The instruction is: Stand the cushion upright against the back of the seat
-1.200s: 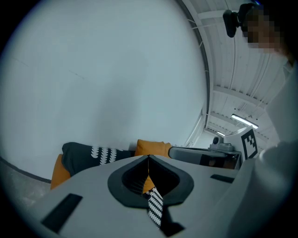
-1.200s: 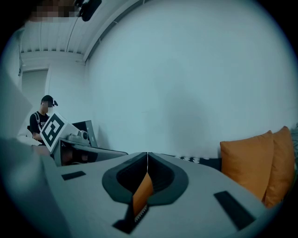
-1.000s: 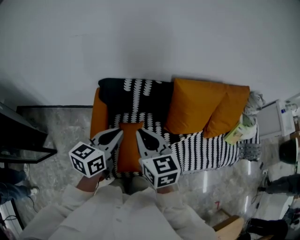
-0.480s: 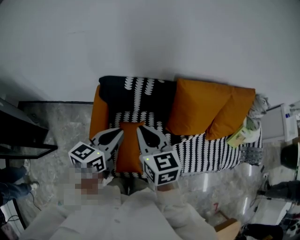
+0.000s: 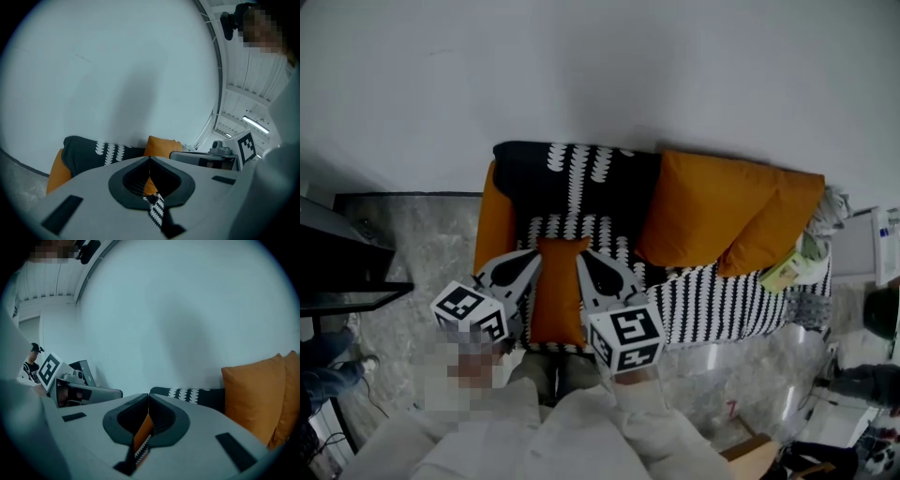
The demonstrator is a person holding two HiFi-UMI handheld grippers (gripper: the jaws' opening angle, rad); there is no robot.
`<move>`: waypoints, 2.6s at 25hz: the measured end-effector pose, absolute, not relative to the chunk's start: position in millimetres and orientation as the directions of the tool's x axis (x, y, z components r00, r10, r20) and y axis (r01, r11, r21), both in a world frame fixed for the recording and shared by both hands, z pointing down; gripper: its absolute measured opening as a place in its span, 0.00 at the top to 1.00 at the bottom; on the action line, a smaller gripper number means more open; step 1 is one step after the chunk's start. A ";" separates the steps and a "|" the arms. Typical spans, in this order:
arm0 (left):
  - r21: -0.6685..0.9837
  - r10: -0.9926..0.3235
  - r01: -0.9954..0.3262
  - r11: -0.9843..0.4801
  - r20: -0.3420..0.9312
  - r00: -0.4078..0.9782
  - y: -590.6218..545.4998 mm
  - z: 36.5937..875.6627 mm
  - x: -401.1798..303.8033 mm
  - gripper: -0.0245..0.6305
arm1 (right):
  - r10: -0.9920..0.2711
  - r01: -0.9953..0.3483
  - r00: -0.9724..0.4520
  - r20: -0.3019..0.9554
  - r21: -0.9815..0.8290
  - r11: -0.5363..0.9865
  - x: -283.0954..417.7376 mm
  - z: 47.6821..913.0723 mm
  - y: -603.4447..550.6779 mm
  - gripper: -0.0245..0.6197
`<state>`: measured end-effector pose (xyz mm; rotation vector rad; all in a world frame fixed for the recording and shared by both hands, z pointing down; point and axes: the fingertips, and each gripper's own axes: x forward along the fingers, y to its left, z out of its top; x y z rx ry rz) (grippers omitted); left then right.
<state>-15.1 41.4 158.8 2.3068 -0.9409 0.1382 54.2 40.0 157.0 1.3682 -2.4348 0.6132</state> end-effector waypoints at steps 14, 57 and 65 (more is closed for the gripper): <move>0.573 -0.619 -0.687 -0.447 0.357 0.700 13.0 250.7 -21.8 0.95 | -0.728 -0.884 -0.466 0.502 -0.280 0.373 66.4 251.2 10.4 0.94; 0.606 -0.579 -0.795 -0.023 0.640 0.505 -51.0 536.0 -46.3 0.51 | -0.590 -0.903 -0.405 0.698 -0.406 0.139 85.2 513.8 -43.8 0.59; 0.576 -0.563 -0.817 0.027 0.684 0.464 -67.1 559.0 -47.8 0.41 | -0.587 -0.903 -0.379 0.716 -0.425 0.065 98.4 534.1 -54.4 0.57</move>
